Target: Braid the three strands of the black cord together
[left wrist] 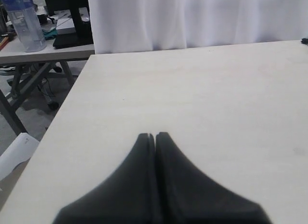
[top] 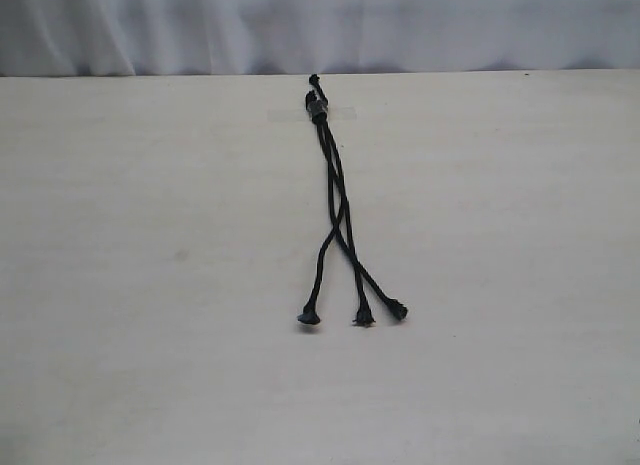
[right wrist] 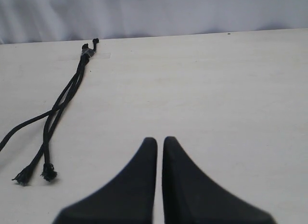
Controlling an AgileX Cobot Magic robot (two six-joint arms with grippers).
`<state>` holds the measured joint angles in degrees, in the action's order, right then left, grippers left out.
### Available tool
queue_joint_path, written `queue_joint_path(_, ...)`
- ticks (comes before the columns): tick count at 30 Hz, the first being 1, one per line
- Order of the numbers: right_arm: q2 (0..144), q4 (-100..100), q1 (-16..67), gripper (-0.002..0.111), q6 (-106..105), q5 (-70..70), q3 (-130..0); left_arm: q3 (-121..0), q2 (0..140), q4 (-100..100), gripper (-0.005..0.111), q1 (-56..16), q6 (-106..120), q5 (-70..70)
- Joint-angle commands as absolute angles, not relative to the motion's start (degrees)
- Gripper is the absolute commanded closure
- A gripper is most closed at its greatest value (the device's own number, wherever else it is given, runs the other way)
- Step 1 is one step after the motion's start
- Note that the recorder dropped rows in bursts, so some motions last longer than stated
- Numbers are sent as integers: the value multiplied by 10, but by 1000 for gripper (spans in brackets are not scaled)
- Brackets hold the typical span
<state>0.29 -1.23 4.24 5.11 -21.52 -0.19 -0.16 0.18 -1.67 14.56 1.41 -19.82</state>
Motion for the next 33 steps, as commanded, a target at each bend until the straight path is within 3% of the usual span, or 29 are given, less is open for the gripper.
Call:
queue_joint_path(1, 0, -6, 45, 104, 47, -206, 0, 0, 0, -15, 107, 147, 14, -198)
queue_joint_path(33, 0, -6, 45, 104, 47, -206, 0, 0, 0, -24, 107, 147, 14, -194)
